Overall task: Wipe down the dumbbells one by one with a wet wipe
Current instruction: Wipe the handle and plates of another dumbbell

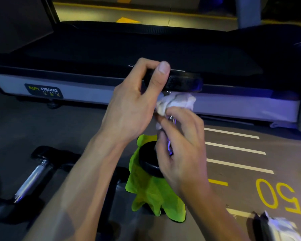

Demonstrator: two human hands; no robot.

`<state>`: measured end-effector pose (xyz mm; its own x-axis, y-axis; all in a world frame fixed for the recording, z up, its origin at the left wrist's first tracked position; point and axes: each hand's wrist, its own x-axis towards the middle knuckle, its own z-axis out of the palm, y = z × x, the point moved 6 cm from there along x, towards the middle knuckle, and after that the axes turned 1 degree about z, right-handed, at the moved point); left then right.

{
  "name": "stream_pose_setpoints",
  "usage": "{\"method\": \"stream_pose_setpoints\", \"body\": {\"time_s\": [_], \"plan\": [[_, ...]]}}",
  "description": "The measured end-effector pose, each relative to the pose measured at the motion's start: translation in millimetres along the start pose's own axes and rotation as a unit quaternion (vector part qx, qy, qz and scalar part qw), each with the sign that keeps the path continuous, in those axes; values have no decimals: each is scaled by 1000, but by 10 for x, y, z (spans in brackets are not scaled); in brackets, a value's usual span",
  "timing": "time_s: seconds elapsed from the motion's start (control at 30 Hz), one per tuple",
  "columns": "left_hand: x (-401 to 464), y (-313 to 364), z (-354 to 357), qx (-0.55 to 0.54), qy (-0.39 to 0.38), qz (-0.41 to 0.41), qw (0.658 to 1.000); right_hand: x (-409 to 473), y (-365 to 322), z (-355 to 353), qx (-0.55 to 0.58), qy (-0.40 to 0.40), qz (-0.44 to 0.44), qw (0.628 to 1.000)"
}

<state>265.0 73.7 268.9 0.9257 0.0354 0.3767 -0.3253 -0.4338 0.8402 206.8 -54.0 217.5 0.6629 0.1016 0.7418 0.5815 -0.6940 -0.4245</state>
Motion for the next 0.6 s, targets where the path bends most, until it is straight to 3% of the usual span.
{"method": "stream_pose_setpoints", "body": {"time_s": [0.23, 0.3, 0.43, 0.53, 0.6], "plan": [[-7, 22, -13, -6, 0, 0, 1000, 186, -8, -57, -49, -54, -52, 996], [-2, 30, -21, 0, 1, 1, 1000, 170, 3, -58, -29, -28, -39, 998], [3, 61, 7, 10, -7, -7, 1000, 199, 157, -64, 132, 50, 99, 985], [6, 38, -13, 2, -3, -11, 1000, 256, 367, -29, 283, 72, 220, 931], [17, 6, -32, -3, 0, -13, 1000, 299, 414, -3, 334, 63, 246, 908]]}}
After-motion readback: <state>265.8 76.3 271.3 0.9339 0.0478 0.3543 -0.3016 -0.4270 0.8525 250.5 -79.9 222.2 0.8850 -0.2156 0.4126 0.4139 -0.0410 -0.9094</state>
